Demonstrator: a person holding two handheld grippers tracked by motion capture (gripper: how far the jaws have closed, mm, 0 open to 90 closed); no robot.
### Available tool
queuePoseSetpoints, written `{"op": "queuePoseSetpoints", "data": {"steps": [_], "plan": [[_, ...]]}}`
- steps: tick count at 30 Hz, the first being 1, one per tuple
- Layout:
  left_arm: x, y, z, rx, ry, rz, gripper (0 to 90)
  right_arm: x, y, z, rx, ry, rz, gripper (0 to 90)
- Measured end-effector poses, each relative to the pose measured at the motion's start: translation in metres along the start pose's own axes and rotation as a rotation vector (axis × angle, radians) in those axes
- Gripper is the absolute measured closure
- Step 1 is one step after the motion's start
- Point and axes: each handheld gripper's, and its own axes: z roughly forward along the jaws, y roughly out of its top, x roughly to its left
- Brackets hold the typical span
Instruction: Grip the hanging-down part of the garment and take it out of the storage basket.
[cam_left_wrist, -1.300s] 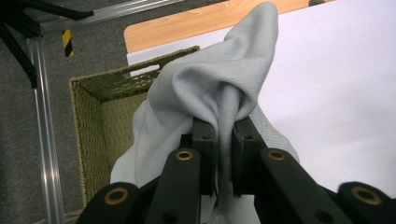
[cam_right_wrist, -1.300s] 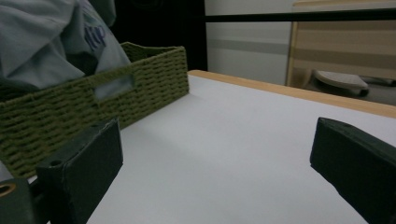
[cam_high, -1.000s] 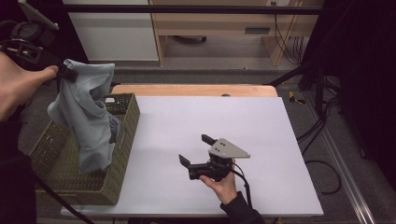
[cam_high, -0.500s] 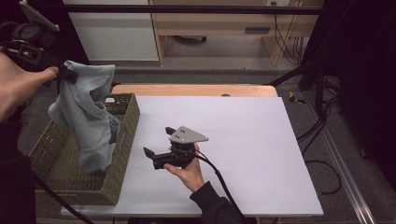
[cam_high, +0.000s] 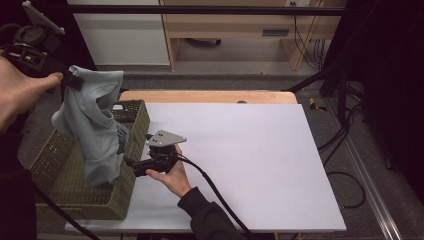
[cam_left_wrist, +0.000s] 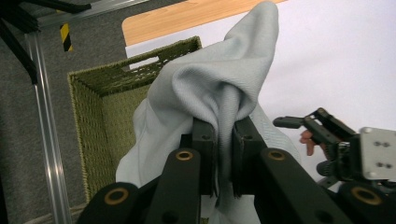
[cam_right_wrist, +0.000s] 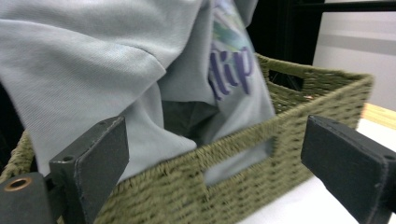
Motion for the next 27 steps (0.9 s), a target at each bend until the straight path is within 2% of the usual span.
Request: {"op": "queuePoseSetpoints", "data": {"steps": [1,2,6,9,10,12,15,16,17,19,21,22,23,24,25,26,27], "plan": [[0.000,0.000,0.000,0.000,0.000,0.000,81.9,0.000,0.000,0.000,0.000,0.000,0.000,8.0],[0.000,0.000,0.000,0.000,0.000,0.002,81.9,0.001,0.000,0.010,-0.002,0.008,-0.005,8.3],[0.001,-0.001,0.001,0.004,-0.003,0.003,81.9,0.003,0.000,0.023,0.020,0.012,-0.006,8.8],[0.001,-0.002,0.000,0.002,-0.005,0.003,81.9,0.001,0.000,0.034,0.029,0.000,-0.024,10.0],[0.002,-0.002,0.000,0.000,-0.004,0.002,81.9,-0.001,0.000,0.040,0.038,0.002,0.001,10.2],[0.002,-0.002,-0.001,0.000,-0.003,0.003,81.9,-0.003,0.000,0.043,0.032,0.002,0.001,10.7],[0.000,-0.002,0.000,-0.002,-0.006,0.008,81.9,-0.005,0.001,0.053,0.054,0.009,0.013,11.1],[0.000,-0.002,0.000,-0.002,-0.009,0.010,81.9,-0.005,0.002,0.056,0.053,0.013,0.020,12.1],[-0.001,-0.002,0.001,-0.001,-0.009,0.011,81.9,-0.006,0.002,0.060,0.049,0.014,0.007,12.6],[-0.002,-0.002,0.002,0.001,-0.010,0.018,81.9,-0.006,0.002,0.066,0.062,0.022,0.021,15.9],[-0.003,-0.002,0.003,0.004,-0.012,0.024,81.9,-0.005,0.000,0.071,0.071,0.020,0.030,22.1],[-0.004,-0.002,0.003,0.003,-0.010,0.024,81.9,-0.005,-0.002,0.074,0.078,0.009,0.023,33.3],[-0.004,-0.002,0.003,0.004,-0.011,0.025,81.9,-0.005,-0.002,0.074,0.078,0.009,0.023,33.3],[-0.004,-0.002,0.003,0.004,-0.011,0.026,81.9,-0.004,-0.002,0.076,0.088,-0.025,0.026,49.7],[-0.004,-0.002,0.003,0.002,-0.015,0.026,81.9,-0.004,-0.002,0.076,0.088,-0.025,0.026,49.7],[-0.004,-0.002,0.002,0.000,-0.014,0.027,81.9,-0.003,-0.001,0.076,0.091,-0.049,0.017,68.7],[-0.004,-0.002,0.002,0.000,-0.014,0.027,81.9,-0.003,-0.001,0.076,0.091,-0.049,0.017,68.7]]}}
